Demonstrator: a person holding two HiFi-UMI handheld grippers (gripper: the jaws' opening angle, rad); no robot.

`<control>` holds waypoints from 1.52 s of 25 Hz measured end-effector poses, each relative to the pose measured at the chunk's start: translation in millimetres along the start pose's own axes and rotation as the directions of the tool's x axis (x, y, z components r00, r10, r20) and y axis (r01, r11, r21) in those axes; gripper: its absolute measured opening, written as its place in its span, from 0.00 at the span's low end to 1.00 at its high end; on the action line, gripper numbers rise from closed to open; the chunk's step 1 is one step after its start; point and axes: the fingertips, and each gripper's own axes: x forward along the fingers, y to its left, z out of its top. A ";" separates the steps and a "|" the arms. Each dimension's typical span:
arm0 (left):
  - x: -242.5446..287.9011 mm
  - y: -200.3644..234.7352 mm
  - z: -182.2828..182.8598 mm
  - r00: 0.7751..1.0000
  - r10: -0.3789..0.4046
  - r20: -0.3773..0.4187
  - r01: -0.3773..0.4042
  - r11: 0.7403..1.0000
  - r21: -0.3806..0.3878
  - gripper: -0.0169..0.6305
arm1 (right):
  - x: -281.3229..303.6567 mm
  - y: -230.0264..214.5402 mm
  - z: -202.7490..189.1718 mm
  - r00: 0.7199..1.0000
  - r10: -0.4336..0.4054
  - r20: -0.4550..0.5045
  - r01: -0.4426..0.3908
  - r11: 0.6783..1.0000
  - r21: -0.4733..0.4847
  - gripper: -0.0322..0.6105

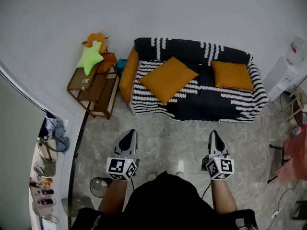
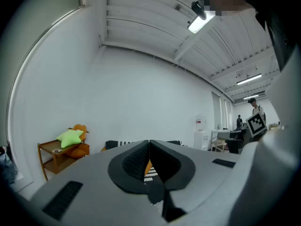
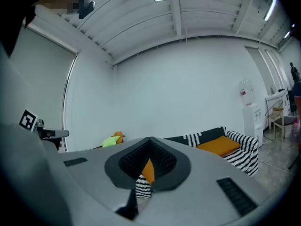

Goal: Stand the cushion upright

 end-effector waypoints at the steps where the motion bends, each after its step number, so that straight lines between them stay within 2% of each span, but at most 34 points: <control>1: 1.8 -1.2 0.6 1.000 -0.004 0.003 0.004 1.000 -0.002 0.06 | 1.3 0.1 0.2 1.000 0.005 0.000 -0.005 1.000 0.002 0.10; 10: 14.3 -17.5 0.6 0.999 -0.034 0.014 0.034 0.999 -0.013 0.06 | 6.6 -2.4 3.2 1.000 0.026 0.005 -0.026 1.000 0.006 0.10; 20: 30.5 -35.9 -5.5 0.999 -0.040 -0.018 0.040 0.999 -0.007 0.06 | 3.7 -31.4 1.4 1.000 0.003 0.004 -0.003 0.999 0.032 0.10; 25: 41.5 -56.7 4.2 0.998 -0.056 0.025 0.056 0.998 -0.010 0.07 | -1.4 -43.3 18.1 0.997 0.022 0.075 -0.026 0.998 0.053 0.10; 26: 44.5 -60.7 5.3 0.998 -0.060 0.030 0.061 0.998 -0.018 0.19 | -1.7 -43.3 20.9 0.996 0.039 0.086 -0.044 0.998 0.053 0.13; 27: 47.9 -64.3 5.1 0.998 -0.064 0.028 0.065 0.997 -0.028 0.42 | -1.5 -43.3 22.5 0.994 0.057 0.090 -0.061 0.997 0.051 0.36; 28: 51.1 -67.7 4.7 0.998 -0.065 0.026 0.066 0.997 -0.034 0.50 | -1.3 -44.1 23.0 0.993 0.071 0.089 -0.075 0.996 0.050 0.51; 34: 66.5 -98.8 5.5 0.998 -0.056 0.015 0.056 0.998 -0.010 0.52 | -11.2 -77.0 22.7 0.995 0.070 0.072 -0.076 0.994 0.074 0.55; 38: 74.6 -123.5 4.6 0.999 -0.044 0.005 0.044 0.999 -0.016 0.53 | -17.9 -104.6 27.0 0.995 0.083 0.063 -0.086 0.995 0.048 0.55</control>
